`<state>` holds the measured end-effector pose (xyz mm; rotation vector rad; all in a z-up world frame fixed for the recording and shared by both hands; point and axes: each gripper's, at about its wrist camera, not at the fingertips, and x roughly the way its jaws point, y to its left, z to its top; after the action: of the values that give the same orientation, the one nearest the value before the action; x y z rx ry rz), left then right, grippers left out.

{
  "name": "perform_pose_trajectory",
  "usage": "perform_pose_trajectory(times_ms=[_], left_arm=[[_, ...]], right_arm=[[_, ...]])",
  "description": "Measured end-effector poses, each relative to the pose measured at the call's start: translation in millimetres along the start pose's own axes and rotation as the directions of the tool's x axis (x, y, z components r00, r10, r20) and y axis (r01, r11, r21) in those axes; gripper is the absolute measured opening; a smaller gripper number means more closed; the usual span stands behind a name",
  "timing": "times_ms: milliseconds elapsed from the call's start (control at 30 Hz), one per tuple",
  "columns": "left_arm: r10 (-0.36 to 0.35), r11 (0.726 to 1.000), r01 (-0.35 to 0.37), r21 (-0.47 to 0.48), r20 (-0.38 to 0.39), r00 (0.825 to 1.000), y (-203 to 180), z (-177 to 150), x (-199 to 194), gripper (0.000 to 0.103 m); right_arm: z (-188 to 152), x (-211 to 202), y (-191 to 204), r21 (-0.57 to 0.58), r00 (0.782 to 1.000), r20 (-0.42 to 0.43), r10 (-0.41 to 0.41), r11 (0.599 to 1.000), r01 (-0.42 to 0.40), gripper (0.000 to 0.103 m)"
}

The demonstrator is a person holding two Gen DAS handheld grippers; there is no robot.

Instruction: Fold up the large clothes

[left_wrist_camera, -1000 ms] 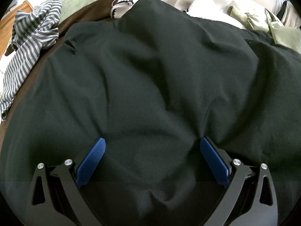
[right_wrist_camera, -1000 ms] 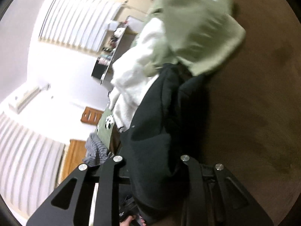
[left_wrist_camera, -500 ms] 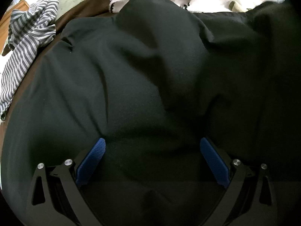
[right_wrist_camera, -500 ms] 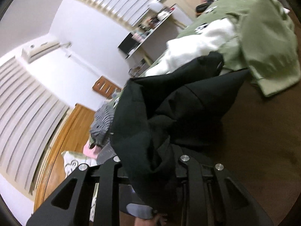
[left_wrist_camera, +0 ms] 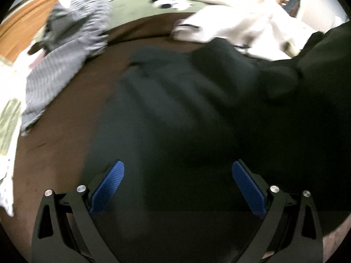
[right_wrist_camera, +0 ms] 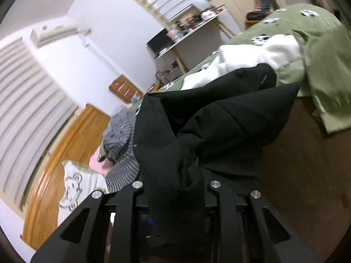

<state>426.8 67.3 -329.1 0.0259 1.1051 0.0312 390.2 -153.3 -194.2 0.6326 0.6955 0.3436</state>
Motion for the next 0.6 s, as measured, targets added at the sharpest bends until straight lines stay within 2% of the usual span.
perform_pose_trajectory(times_ms=[100,167,300,333,467,600], left_arm=[[0.046,0.999,-0.046,-0.022,-0.011,0.999,33.4,-13.6,-4.4,0.097],[0.074,0.997,-0.075,-0.02,-0.046,0.996,50.7,-22.1,4.4,0.097],[0.043,0.996,-0.05,-0.073,-0.092,0.995,72.8,-41.0,18.3,0.097],[0.029,0.995,-0.038,-0.097,-0.094,0.995,76.2,-44.4,19.3,0.097],[0.042,0.992,-0.049,-0.116,-0.059,0.997,81.1,-50.2,7.6,0.097],[0.052,0.989,-0.056,-0.14,-0.029,0.998,96.7,-56.7,-16.1,0.097]], right_arm=[[-1.3,26.8,29.4,-0.093,0.998,-0.059,-0.004,0.996,-0.002,0.025],[-6.7,42.5,46.1,-0.145,0.995,-0.098,0.002,0.989,-0.017,0.025],[-24.8,67.0,76.9,-0.221,0.987,-0.163,0.013,0.974,-0.049,0.026],[-36.9,80.9,90.9,-0.27,0.981,-0.192,-0.006,0.962,-0.047,0.026],[-60.9,107.4,105.8,-0.294,0.964,-0.267,0.001,0.952,-0.083,0.026],[-91.8,140.4,112.3,-0.337,0.928,-0.37,-0.036,0.936,-0.098,0.025]])
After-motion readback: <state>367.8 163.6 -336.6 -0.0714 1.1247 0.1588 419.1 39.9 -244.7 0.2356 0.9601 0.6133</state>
